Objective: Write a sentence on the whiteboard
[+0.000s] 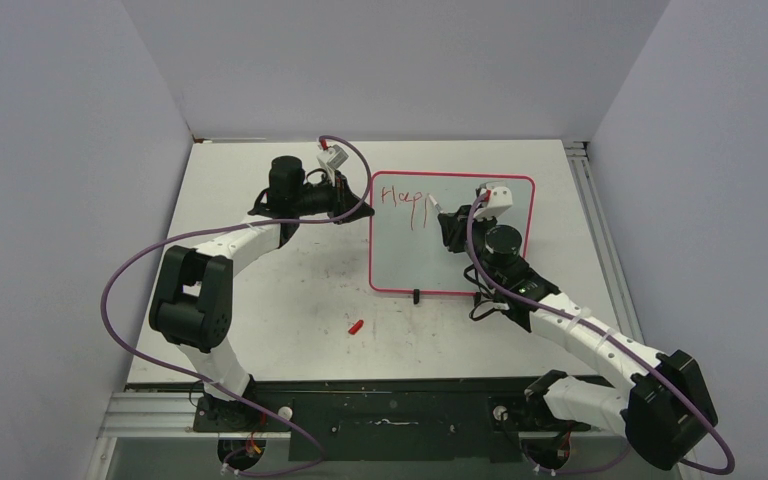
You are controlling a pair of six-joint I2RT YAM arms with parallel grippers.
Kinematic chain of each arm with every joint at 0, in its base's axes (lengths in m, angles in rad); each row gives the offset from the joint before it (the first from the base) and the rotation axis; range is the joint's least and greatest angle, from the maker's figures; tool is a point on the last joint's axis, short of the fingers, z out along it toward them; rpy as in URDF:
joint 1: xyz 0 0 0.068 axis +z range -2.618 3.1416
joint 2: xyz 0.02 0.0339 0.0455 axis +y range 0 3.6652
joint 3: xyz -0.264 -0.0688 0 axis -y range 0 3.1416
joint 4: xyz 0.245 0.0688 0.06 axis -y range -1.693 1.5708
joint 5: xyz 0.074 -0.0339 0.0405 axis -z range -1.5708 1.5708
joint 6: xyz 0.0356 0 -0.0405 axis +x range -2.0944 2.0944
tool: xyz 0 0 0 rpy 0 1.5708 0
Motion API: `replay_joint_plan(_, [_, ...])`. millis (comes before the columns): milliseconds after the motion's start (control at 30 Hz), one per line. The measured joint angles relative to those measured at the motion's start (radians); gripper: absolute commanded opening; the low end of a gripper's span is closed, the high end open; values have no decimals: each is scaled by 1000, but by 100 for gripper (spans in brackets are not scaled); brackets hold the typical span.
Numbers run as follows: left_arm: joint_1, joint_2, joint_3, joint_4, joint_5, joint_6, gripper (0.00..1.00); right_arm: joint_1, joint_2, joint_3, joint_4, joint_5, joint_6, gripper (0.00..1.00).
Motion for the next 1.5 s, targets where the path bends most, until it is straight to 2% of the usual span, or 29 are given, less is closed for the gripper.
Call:
replay_joint_plan(567, [1,0,0,0,-5,5,0,-27,23,0,38,-17,1,5])
replay_joint_plan(1033, [1,0,0,0,-1,5,0,-34,-33,-17,-16,10,1,5])
replay_joint_plan(1500, [1,0,0,0,-4,6,0,-23,-19,-39,-12,-48,15,5])
